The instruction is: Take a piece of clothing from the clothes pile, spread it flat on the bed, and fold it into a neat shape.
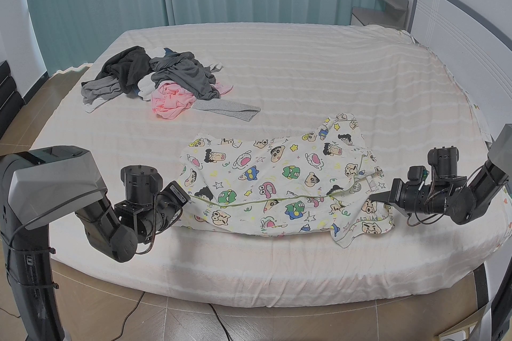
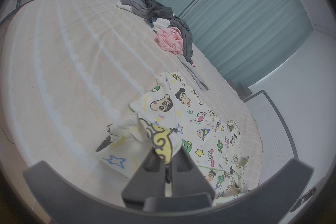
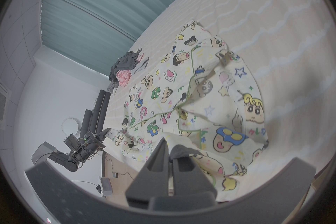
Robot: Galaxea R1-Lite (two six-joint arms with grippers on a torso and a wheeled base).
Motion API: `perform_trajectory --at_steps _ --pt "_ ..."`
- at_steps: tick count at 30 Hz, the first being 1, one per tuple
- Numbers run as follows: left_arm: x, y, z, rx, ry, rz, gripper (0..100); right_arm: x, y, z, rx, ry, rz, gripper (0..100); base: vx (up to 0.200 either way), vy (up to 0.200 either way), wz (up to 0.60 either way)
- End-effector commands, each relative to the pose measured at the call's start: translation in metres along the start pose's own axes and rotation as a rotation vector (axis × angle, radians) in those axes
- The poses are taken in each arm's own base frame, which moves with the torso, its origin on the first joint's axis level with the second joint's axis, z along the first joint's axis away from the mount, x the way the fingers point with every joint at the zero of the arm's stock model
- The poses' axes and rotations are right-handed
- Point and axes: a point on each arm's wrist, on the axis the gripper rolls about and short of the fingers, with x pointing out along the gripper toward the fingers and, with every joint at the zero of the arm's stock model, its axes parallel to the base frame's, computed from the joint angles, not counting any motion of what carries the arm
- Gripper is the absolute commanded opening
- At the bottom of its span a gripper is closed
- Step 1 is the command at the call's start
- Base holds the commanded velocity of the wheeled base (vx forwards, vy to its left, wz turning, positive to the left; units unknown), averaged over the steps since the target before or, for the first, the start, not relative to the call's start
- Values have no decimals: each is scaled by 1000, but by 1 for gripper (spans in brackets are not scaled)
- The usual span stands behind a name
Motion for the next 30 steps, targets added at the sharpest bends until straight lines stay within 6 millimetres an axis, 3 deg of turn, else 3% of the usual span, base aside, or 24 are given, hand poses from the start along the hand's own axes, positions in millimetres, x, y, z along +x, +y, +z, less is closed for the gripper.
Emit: perform_trajectory --at_steps 1,11,18,30 --pt "19 -1 3 -5 -6 6 0 11 -8 12 1 -17 -4 0 0 0 0" --pt "48 -13 16 -11 1 29 0 29 -23 30 19 -32 -27 0 0 0 0" --pt "60 -15 13 -6 17 39 0 36 -33 39 89 -52 -38 0 0 0 0" --pt "68 -24 22 -14 -18 2 0 43 -45 43 99 -75 -77 0 0 0 0"
